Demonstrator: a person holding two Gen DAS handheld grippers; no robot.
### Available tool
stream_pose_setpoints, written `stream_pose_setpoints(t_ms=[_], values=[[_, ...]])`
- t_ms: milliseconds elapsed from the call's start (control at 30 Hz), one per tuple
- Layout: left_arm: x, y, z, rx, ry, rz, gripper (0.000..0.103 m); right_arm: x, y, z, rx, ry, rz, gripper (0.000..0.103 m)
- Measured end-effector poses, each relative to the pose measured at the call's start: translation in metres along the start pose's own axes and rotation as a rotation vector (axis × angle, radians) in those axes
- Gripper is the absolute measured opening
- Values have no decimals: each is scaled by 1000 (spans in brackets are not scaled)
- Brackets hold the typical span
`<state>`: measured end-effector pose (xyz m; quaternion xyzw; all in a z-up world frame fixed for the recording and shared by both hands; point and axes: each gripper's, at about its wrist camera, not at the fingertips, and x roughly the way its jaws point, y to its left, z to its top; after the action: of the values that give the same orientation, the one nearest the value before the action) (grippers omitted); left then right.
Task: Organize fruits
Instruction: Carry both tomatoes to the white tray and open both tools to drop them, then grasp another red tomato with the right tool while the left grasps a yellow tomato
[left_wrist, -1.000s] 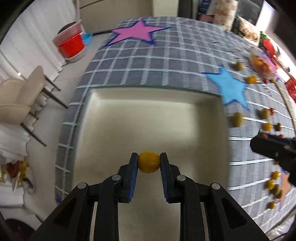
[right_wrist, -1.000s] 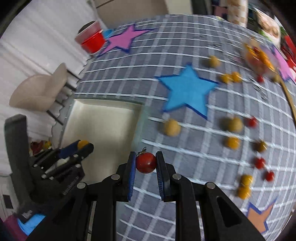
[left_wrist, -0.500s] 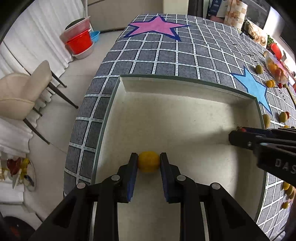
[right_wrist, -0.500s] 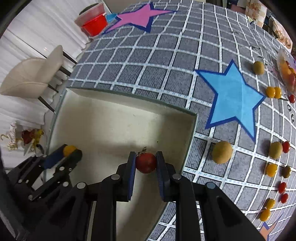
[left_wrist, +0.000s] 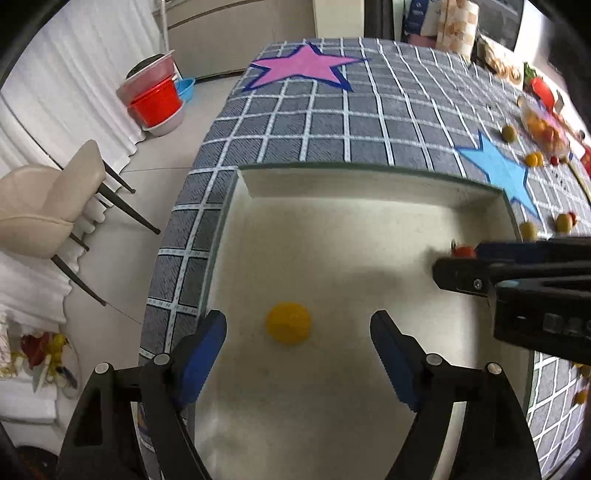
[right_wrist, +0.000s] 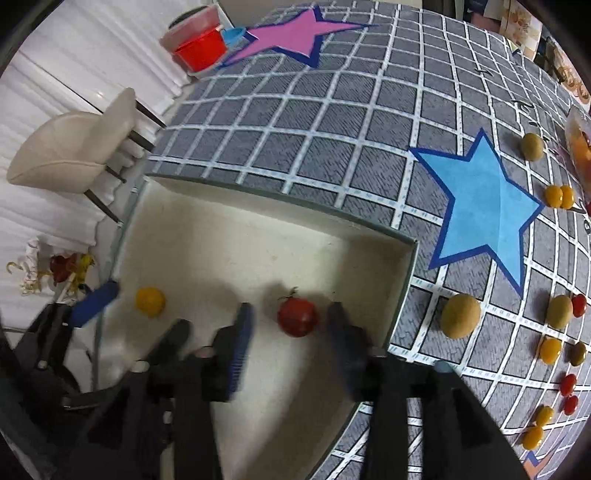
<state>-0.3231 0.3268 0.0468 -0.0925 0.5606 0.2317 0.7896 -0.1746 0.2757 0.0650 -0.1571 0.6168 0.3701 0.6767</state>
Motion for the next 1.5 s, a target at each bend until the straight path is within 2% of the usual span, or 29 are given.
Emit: stream_pose_setpoints(t_ms=[33, 100, 133, 367, 767, 900, 1000, 1300, 1500], values=[[0, -2, 0, 8, 6, 3, 81, -6, 0, 0, 0, -12, 14, 69], [-2, -3, 0, 15, 7, 0, 81, -18, 1, -1, 4, -40, 31, 79], [-5, -4, 0, 19, 5, -1, 81, -25, 0, -1, 7, -58, 29, 80], [-34, -35, 8, 89, -34, -18, 81, -73, -39, -22, 102, -130, 16, 80], [-67, -150, 29, 230, -92, -162, 81, -117, -179, -104, 371, -120, -148, 80], [-63, -183, 36, 253, -105, -174, 81, -123, -215, -126, 439, -112, -188, 80], [-49, -202, 38, 260, -97, -133, 81, -125, -233, -137, 465, -106, -205, 80], [-23, -199, 26, 208, -60, -74, 81, -121, -251, -149, 452, -102, -234, 80], [-16, -204, 33, 200, -57, -85, 81, -118, -261, -146, 461, -117, -246, 79]])
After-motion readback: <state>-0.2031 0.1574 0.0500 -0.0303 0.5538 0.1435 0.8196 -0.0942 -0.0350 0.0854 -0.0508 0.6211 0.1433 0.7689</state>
